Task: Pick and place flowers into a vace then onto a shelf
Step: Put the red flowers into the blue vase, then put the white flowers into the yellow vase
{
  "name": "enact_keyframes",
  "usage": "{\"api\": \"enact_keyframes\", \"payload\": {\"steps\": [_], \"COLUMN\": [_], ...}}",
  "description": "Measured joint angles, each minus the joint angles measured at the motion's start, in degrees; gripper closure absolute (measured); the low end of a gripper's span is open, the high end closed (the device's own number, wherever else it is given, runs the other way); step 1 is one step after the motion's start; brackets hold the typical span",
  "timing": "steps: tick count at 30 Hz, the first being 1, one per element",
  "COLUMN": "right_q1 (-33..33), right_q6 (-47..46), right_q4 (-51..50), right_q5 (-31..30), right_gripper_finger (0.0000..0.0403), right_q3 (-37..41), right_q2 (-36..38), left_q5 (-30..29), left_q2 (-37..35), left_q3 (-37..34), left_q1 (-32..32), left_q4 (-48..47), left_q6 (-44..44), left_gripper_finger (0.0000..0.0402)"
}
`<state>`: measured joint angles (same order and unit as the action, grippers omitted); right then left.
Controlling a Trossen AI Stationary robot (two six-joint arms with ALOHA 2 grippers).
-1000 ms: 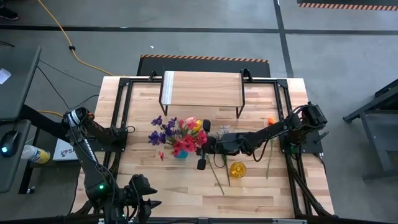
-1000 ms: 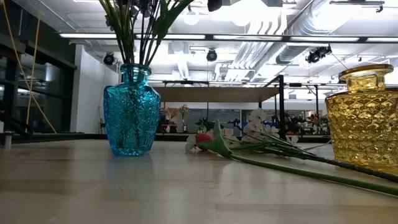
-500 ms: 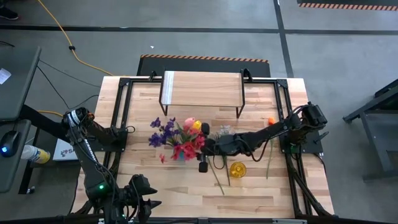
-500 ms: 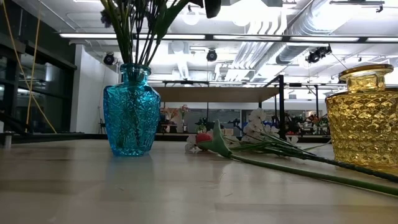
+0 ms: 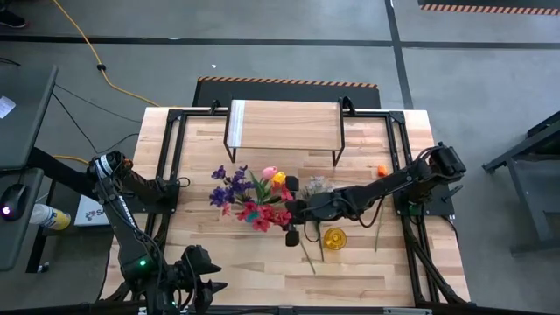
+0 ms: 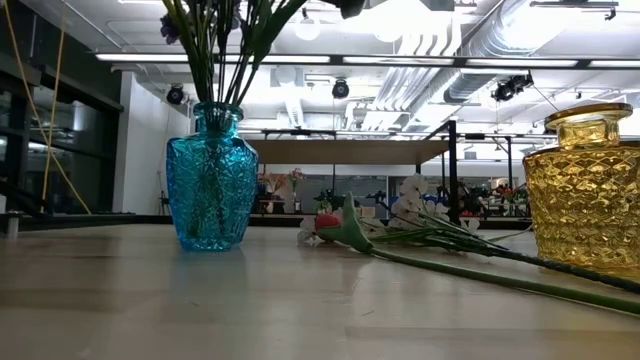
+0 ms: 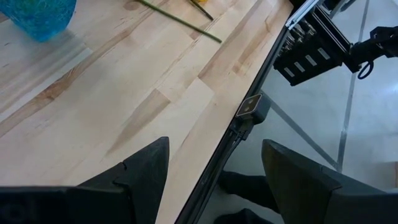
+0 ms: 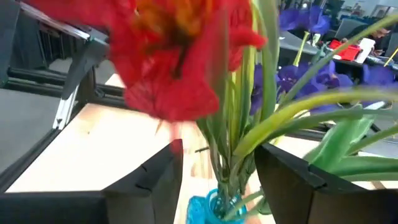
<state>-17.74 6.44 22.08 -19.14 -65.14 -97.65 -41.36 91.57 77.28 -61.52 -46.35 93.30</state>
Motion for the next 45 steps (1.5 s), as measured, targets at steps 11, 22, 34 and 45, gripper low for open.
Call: {"api": "enact_keyframes", "payload": {"steps": [11, 22, 34, 45], "right_q1": [-1.35, -5.20, -7.31, -1.07], "right_q6": [0.00, -0.33, -20.30, -40.44], "right_q4": [-9.51, -23.32, -46.23, -61.80], "right_q5": [0.20, 0.20, -2.34, 9.03], "right_gripper_finger": [0.0212, 0.0214, 0.0220, 0.0235], "right_q3": [0.00, 0.00, 0.00, 0.22], "right_q2": [5.01, 11.31, 18.15, 17.42], "left_q5": [0.01, 0.00, -0.13, -0.28], "left_q2": [0.02, 0.02, 0.02, 0.02], "left_q3": [0.01, 0.02, 0.00, 0.00], "left_q1": [0.00, 0.00, 0.00, 0.00], "left_q4": [-0.02, -0.01, -0.06, -0.04], "left_q6": [0.00, 0.00, 0.00, 0.00], "left_gripper_finger": [0.0114, 0.0114, 0.0114, 0.0114]}}
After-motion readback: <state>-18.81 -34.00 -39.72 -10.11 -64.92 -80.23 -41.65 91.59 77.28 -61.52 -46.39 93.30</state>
